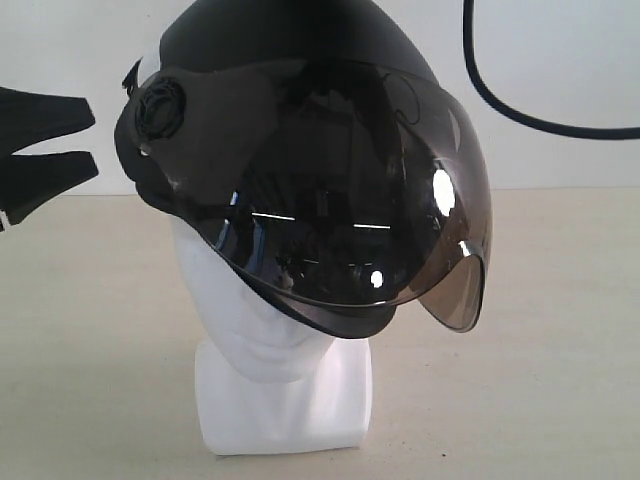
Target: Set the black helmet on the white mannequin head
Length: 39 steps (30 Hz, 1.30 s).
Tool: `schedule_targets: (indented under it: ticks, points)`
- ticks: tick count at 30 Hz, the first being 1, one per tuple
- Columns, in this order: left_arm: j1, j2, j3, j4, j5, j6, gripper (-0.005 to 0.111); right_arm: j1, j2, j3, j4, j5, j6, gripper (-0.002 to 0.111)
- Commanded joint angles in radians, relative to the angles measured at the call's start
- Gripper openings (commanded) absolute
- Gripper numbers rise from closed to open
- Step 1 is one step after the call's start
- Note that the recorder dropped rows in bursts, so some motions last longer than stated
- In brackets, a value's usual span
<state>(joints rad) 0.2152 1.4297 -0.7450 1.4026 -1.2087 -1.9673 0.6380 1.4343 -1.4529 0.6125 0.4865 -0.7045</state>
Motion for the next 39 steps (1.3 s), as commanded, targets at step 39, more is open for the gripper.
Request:
schedule_targets:
  ticks: [39]
  points:
    - [-0.359, -0.288, -0.117, 0.339, 0.610, 0.798, 0.061, 0.002, 0.024, 0.025, -0.045, 0.146, 0.006, 0.000]
